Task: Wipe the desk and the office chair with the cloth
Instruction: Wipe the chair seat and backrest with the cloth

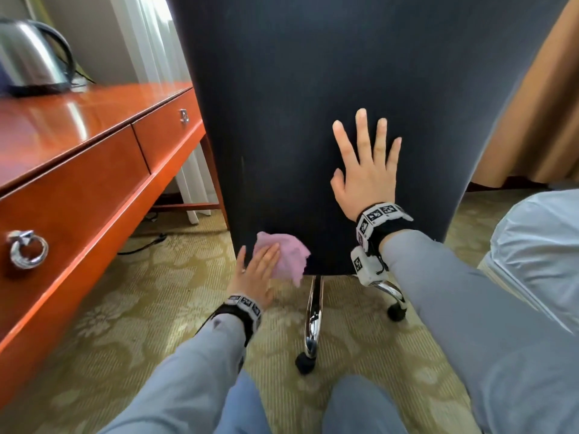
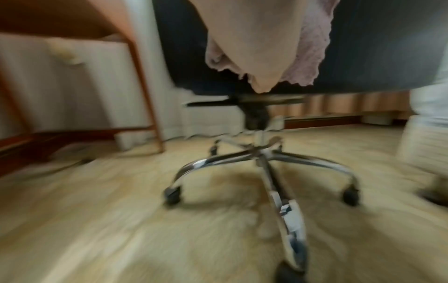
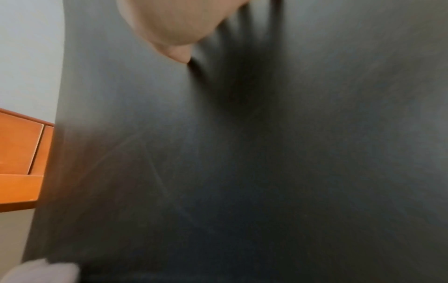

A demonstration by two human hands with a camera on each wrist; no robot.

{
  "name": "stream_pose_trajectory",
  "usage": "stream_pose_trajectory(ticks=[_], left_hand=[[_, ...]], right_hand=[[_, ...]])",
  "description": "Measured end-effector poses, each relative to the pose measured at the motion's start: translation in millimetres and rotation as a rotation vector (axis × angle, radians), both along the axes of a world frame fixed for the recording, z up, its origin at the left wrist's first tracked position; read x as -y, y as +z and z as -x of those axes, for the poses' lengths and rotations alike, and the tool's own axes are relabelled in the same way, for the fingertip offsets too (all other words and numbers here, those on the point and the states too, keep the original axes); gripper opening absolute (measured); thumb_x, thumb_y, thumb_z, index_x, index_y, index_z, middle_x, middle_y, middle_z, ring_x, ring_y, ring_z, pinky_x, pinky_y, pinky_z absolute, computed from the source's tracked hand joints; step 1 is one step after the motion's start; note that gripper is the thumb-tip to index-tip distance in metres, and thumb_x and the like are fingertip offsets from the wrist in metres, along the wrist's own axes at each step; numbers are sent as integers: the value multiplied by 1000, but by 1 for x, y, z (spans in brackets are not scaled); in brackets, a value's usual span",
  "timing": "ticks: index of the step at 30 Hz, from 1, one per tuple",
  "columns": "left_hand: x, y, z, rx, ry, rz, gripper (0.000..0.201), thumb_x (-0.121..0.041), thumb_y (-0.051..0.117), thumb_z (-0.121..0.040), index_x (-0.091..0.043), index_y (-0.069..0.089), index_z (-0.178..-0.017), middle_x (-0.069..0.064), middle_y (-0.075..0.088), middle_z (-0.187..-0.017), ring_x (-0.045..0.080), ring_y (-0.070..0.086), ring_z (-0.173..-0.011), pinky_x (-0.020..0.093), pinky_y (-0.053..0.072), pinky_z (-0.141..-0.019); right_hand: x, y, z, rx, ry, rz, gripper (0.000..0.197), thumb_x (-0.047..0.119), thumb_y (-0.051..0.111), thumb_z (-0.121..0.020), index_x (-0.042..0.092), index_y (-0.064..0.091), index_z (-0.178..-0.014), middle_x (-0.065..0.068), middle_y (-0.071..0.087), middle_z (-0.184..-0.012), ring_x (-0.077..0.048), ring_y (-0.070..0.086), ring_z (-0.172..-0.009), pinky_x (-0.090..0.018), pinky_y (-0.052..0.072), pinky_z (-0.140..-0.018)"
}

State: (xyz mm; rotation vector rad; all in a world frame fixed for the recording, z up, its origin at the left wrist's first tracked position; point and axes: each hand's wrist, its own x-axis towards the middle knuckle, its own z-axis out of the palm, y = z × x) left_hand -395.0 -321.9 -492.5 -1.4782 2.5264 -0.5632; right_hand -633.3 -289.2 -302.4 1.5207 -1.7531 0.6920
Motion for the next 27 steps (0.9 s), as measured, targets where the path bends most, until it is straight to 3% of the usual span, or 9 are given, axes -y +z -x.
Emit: stream_pose_trajectory(ticks=[3, 5, 8, 13, 16, 20, 23, 25, 27], left_hand=[[5, -6, -42, -153, 155, -83, 89, -62, 30, -96, -16, -17, -156, 6, -27, -162, 30, -23, -150, 62, -10, -118], [2, -2, -25, -275, 163, -127, 91, -66, 28, -94, -12, -3, -159, 11, -9, -166, 35, -15, -151, 57, -6, -120], [-9, -7, 22, -434, 222, -180, 97, -71, 22, -93, -3, -3, -157, 20, -6, -165, 37, -11, -152, 54, 1, -123], [-26, -38, 39, -369, 251, -367, 96, -72, 20, -93, -6, -8, -157, 16, -12, -165, 34, -16, -151, 58, -3, -121], [-30, -48, 38, -375, 262, -437, 90, -71, 14, -94, -12, -3, -159, 14, -4, -166, 31, -9, -153, 58, -6, -121], [6, 1, 48, -894, 339, -165, 105, -79, 18, -81, -6, 14, -157, 25, 9, -162, 38, 7, -150, 53, 2, -123], [21, 41, 57, -1206, 325, -96, 108, -70, 45, -88, 0, -1, -156, 24, -8, -163, 35, -4, -152, 48, 2, -125], [12, 36, 61, -1140, 238, -104, 102, -68, 42, -89, -2, 3, -156, 21, -5, -164, 33, -3, -152, 51, 3, -124], [-6, 11, 63, -923, 166, -158, 98, -72, 26, -88, -5, 11, -157, 19, 5, -164, 31, 0, -153, 52, -1, -124]], right_hand=[[2, -1, -3, 9, 2, 1, 82, 29, 51, -89, 34, 4, -156, -7, 0, -165, -41, 3, -149, -64, 12, -116], [3, 0, -4, 14, 11, -5, 83, 29, 50, -89, 34, 3, -156, -8, -1, -165, -42, 2, -149, -65, 11, -116], [5, 0, -7, 21, 16, 6, 83, 28, 50, -89, 34, 2, -157, -8, -2, -165, -42, 1, -149, -65, 8, -116], [7, -3, -5, 14, 14, 17, 82, 29, 48, -89, 33, 2, -157, -8, -3, -165, -42, 0, -149, -66, 7, -116], [5, -3, -6, 30, 10, 16, 82, 30, 48, -88, 33, 2, -157, -9, -2, -165, -42, 0, -149, -66, 7, -116], [5, -2, -8, 34, 26, 6, 82, 30, 48, -89, 33, 2, -157, -10, -1, -165, -43, 1, -149, -66, 7, -116], [8, -2, -16, 39, 24, 5, 82, 30, 48, -89, 34, 1, -156, -9, -2, -165, -42, 0, -149, -65, 6, -116], [10, 0, -20, 41, 22, 15, 83, 29, 48, -88, 34, 1, -157, -9, -2, -165, -42, 0, -149, -66, 6, -116], [12, -1, -20, 40, 26, 20, 83, 28, 49, -88, 34, 2, -157, -8, -2, -165, -42, 0, -149, -66, 5, -116]])
